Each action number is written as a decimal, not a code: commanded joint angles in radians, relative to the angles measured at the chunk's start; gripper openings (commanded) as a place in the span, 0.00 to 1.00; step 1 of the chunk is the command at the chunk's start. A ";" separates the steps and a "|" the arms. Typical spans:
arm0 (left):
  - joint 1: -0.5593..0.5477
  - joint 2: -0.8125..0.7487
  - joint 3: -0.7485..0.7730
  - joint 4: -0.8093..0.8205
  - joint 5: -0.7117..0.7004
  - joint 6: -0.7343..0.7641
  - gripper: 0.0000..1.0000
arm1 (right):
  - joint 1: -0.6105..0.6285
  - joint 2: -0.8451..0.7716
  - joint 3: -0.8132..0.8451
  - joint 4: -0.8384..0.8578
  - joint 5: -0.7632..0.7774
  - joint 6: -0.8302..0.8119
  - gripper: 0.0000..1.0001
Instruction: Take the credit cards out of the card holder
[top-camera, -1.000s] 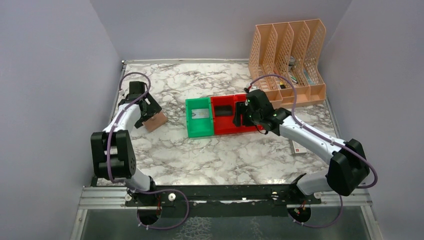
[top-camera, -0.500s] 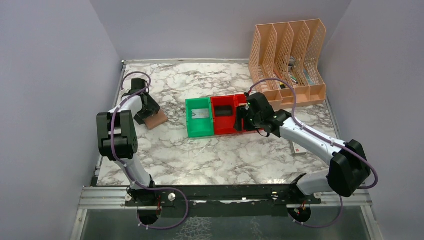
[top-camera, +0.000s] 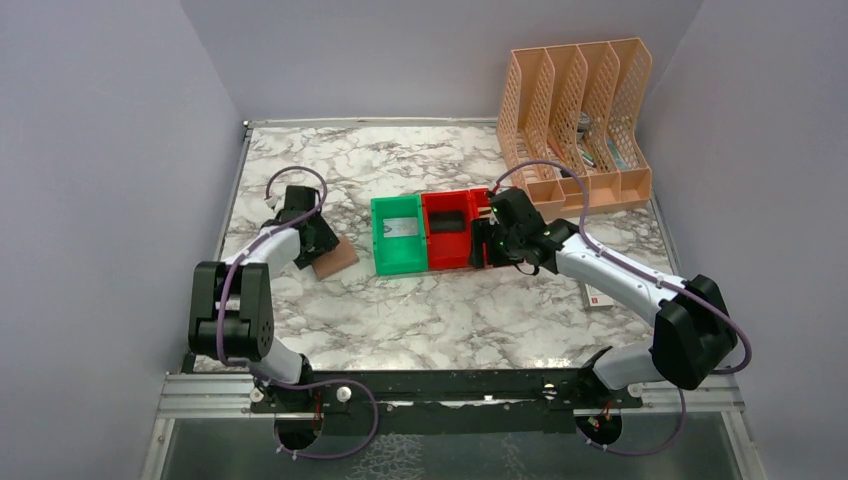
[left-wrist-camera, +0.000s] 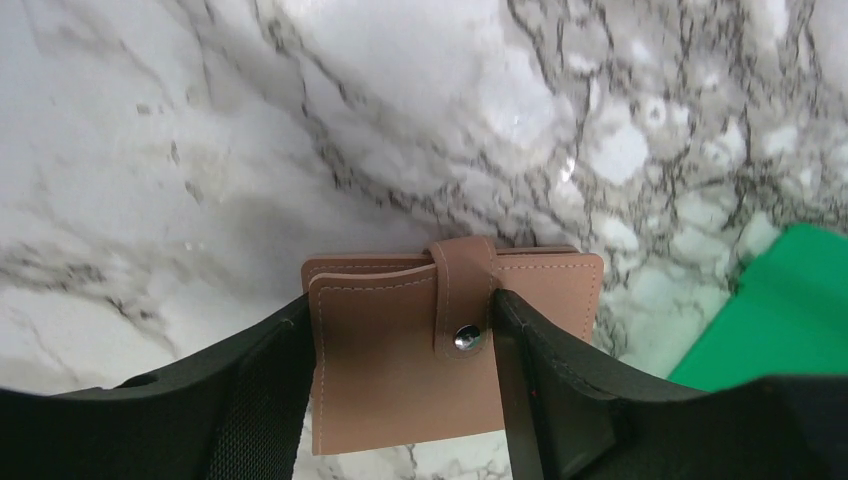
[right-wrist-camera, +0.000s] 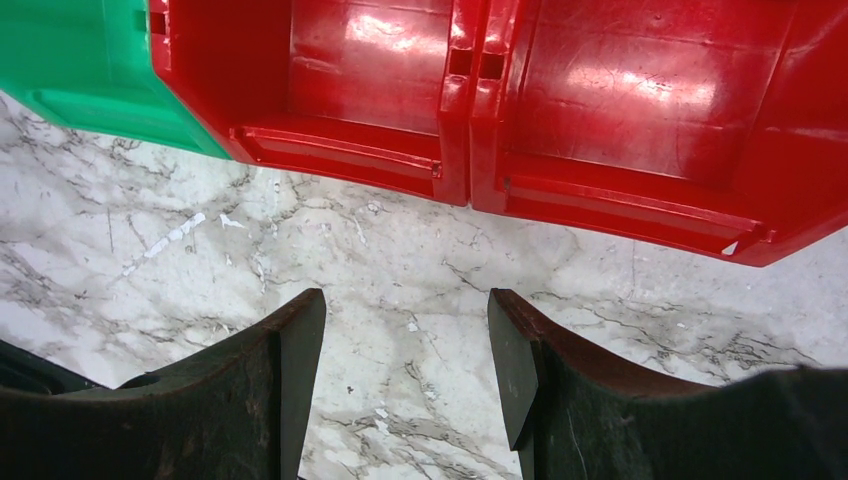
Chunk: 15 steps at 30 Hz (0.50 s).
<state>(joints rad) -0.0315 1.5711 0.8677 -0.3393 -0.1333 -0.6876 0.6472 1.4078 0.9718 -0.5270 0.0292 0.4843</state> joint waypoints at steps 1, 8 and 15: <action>-0.051 -0.092 -0.147 -0.084 0.041 -0.069 0.54 | 0.005 -0.001 0.009 -0.012 -0.060 -0.009 0.61; -0.117 -0.225 -0.281 -0.115 0.074 -0.165 0.57 | 0.005 -0.024 -0.009 0.009 -0.116 0.016 0.61; -0.211 -0.384 -0.418 -0.146 0.099 -0.287 0.58 | 0.005 -0.056 -0.038 0.047 -0.181 0.032 0.61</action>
<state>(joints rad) -0.1921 1.2324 0.5568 -0.3302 -0.1116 -0.8650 0.6472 1.3903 0.9531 -0.5209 -0.0811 0.4984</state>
